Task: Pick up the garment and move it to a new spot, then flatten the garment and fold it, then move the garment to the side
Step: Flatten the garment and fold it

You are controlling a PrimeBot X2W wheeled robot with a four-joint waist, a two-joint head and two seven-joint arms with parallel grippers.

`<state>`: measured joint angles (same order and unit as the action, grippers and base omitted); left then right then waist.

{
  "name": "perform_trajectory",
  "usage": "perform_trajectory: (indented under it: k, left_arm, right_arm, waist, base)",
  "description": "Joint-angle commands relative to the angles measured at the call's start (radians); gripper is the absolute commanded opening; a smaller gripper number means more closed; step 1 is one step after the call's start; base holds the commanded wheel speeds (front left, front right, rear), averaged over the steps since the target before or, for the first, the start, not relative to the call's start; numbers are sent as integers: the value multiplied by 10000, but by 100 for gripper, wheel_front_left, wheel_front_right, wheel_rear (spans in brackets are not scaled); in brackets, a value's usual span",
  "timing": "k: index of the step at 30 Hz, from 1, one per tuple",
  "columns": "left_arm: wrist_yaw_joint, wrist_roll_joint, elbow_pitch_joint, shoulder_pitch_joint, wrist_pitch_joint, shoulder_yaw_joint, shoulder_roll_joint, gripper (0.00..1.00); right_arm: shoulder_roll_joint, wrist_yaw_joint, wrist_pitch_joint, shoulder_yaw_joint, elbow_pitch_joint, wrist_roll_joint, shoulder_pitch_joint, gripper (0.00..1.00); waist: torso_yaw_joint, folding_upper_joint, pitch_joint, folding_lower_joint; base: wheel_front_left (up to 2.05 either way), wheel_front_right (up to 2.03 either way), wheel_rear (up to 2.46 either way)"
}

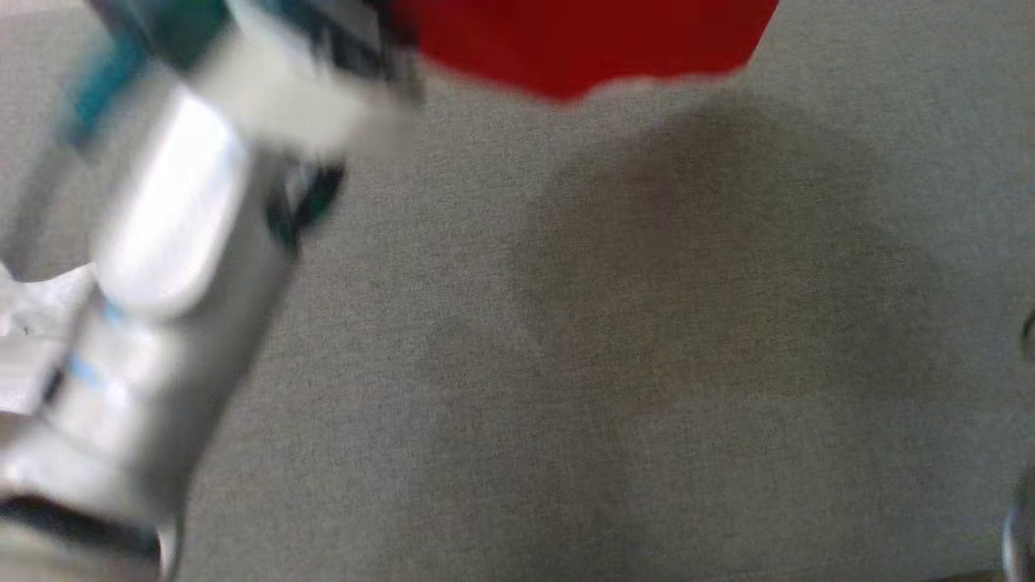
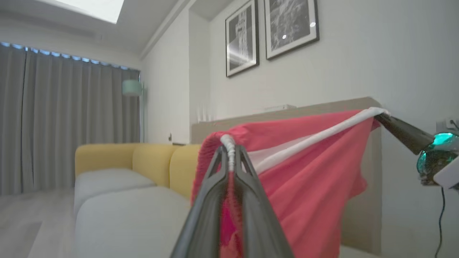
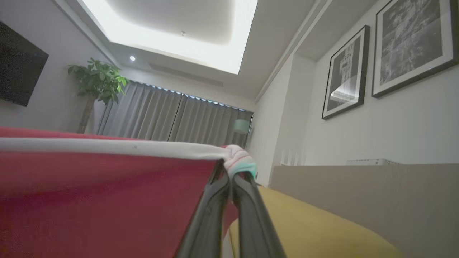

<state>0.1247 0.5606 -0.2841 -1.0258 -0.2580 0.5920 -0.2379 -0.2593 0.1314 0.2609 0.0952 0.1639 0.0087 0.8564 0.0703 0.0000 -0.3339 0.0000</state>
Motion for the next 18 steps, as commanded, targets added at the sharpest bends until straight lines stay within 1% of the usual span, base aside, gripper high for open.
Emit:
perform_trajectory:
  k: [1, 3, 6, 10, 14, 18]
  left_arm:
    - [37, -118, 383, 615, -35, -323, -450, 0]
    - [46, -163, 779, 1883, -36, -392, -485, 0]
    - [52, -461, 1282, 3753, -36, -438, -505, 0]
    - [54, -660, 1841, 5748, -36, -935, -82, 0]
    - [56, -835, 2076, 7013, -37, -1338, 474, 0]
    - [57, -1014, 1944, 7336, -37, -1313, 673, 0]
  right_arm:
    - [-3, -7, 9, -18, -526, 83, -759, 0]
    - [147, -7, 9, 180, -1148, 121, -1972, 0]
    - [590, -7, 9, 547, -1976, 174, -3785, 0]
    - [1115, -7, 9, 700, -2566, 86, -5549, 0]
    - [1463, -7, 9, 429, -2438, 250, -6493, 0]
    - [1540, -7, 9, 141, -2121, 342, -6656, 0]
  waist:
    - [10, 0, 46, 0]
    - [7, 0, 101, 0]
    - [14, 0, 207, 0]
    - [82, 0, 452, 0]
    - [96, 0, 646, 0]
    - [84, 0, 693, 0]
  base:
    - [0, 0, 0]
    - [0, 0, 0]
    - [0, 0, 0]
    - [0, 0, 0]
    - [0, 0, 0]
    - [0, 0, 0]
